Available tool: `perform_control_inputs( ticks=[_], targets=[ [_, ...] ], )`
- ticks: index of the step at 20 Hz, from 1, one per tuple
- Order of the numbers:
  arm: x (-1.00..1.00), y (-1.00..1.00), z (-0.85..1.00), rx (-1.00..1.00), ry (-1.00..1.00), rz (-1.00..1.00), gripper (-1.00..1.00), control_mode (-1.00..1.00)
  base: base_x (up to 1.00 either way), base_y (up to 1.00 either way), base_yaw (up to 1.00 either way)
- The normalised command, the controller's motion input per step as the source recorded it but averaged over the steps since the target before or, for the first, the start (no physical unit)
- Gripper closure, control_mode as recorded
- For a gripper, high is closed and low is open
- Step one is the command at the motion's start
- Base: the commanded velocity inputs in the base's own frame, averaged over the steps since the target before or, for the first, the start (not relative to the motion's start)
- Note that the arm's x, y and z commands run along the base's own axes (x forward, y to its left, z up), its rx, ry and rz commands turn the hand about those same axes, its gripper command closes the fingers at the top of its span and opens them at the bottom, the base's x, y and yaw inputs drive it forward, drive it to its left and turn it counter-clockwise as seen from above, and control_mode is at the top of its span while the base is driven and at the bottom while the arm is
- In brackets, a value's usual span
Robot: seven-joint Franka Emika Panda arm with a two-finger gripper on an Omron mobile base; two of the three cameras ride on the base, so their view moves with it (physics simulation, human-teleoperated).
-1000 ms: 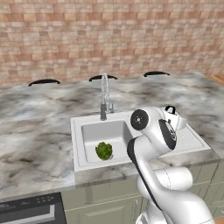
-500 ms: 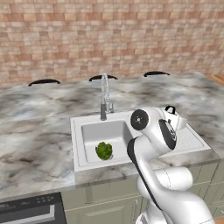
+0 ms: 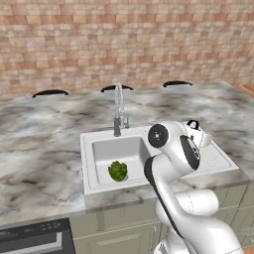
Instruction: Open the cabinet, pick the kettle from the cabinet, and place it in the sink.
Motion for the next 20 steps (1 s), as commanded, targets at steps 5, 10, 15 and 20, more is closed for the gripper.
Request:
perform_control_inputs(
  ticks=[5,10,15,20],
  targets=[
    [0.00,0.00,0.00,0.00,0.00,0.00,1.00,-1.00,0.00,0.00,0.00],
    [0.00,0.02,0.00,-0.01,0.00,0.00,1.00,-1.00,0.00,0.00,0.00],
    [0.14,0.12,0.02,-0.09,0.00,0.00,1.00,-1.00,0.00,0.00,0.00],
    [0.18,0.22,0.06,-0.09,0.00,0.00,1.00,-1.00,0.00,0.00,0.00]
  ],
)
